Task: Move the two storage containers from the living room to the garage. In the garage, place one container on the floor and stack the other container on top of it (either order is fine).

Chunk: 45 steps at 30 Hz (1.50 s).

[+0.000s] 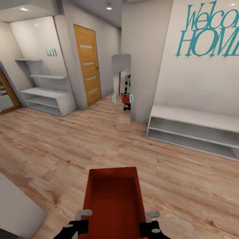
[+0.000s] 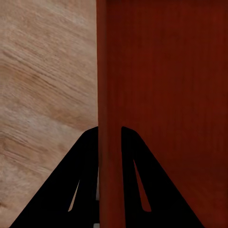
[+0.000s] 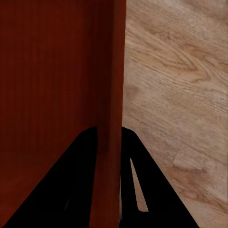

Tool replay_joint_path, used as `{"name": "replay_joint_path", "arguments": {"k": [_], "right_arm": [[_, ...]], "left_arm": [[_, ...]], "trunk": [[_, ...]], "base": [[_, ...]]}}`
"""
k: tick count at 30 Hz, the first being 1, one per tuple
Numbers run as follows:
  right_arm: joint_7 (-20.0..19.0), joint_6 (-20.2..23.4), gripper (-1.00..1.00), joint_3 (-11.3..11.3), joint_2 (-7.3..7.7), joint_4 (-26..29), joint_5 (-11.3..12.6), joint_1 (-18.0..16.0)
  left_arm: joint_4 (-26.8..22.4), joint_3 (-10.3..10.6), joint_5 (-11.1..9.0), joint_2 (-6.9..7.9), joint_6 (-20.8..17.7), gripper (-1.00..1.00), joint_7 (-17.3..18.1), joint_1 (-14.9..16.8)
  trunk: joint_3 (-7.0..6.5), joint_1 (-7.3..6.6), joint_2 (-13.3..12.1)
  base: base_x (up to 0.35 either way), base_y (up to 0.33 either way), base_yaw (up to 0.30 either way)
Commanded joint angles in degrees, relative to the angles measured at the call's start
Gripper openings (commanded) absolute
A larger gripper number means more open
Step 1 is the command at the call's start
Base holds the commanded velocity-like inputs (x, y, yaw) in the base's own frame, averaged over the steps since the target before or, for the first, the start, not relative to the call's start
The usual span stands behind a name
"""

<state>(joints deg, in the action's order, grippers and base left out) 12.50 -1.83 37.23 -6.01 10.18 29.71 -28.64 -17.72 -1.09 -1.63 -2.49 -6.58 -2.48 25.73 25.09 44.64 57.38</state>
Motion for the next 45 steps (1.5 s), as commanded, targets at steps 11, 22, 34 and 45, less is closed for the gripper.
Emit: {"name": "replay_joint_path", "arguments": {"k": [11, 22, 34, 45], "right_arm": [[0.3, -0.3, -1.0, -0.5, 1.08, -0.6, 1.1, 0.0], [0.3, -0.3, -1.0, -0.5, 1.08, -0.6, 1.1, 0.0], [0.3, -0.3, -1.0, -0.5, 1.08, -0.6, 1.1, 0.0], [0.3, -0.3, -1.0, -0.5, 1.08, -0.6, 1.1, 0.0]], "left_arm": [[-0.3, -0.1, 0.7, 0.03, -0.4, -1.0, -0.6, 0.0], [-0.3, -0.1, 0.7, 0.03, -0.4, -1.0, -0.6, 0.0], [-0.3, -0.1, 0.7, 0.03, -0.4, -1.0, -0.6, 0.0], [-0.3, -0.1, 0.7, 0.03, -0.4, -1.0, -0.6, 0.0]], "trunk": [[0.06, 0.04, 0.0], [0.06, 0.04, 0.0], [0.06, 0.04, 0.0], [0.06, 0.04, 0.0]], "base": [[0.325, 0.0, 0.264], [0.325, 0.0, 0.171], [0.325, 0.0, 0.002], [0.325, 0.0, 0.101]]}}
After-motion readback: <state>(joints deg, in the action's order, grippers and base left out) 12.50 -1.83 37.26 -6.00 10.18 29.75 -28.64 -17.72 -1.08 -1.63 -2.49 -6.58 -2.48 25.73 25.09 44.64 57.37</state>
